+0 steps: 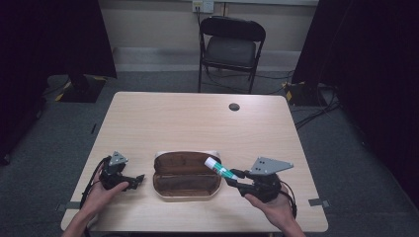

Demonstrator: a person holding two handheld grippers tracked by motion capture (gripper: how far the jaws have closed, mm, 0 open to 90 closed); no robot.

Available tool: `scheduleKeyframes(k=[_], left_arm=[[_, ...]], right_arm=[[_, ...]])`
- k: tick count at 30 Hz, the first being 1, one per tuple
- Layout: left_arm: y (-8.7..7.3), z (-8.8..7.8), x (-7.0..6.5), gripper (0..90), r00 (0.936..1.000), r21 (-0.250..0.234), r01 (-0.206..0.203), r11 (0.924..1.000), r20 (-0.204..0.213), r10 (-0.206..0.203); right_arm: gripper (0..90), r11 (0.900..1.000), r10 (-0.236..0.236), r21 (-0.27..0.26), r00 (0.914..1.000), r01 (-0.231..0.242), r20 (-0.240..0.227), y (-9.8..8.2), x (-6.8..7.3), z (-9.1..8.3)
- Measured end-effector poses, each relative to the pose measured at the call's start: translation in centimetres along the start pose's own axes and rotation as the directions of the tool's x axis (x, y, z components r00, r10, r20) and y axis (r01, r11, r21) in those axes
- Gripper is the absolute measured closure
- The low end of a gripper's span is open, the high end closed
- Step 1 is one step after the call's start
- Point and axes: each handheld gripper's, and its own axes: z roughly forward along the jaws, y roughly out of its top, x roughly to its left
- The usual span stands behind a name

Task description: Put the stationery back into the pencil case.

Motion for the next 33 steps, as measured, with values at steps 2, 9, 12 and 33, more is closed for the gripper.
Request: scheduleKeyframes(k=[2,9,12,33], left_arm=[[0.0,0.0,0.0,0.0,1.0,0.001,-0.001,1.0,0.0,0.001],[0.0,0.0,0.0,0.0,1.0,0.001,0.0,1.0,0.0,0.0],[0.0,0.0,0.0,0.0,1.0,0.0,0.0,1.0,0.0,0.0],[0.3,0.3,-0.1,0.0,0.9999,0.002,0.01,0.9999,-0.008,-0.01]], right_arm=[[66.4,1.0,-0.006,0.008,0.9999,0.006,-0.013,0.0,0.3,0.5],[66.4,0.999,-0.025,0.041,0.9985,0.027,-0.048,0.1,0.7,2.7],[66.5,0.998,-0.029,0.057,0.9977,0.032,-0.061,0.3,0.8,3.8],[66.4,0.987,-0.043,0.146,0.9913,0.061,-0.124,1.7,0.0,11.1]])
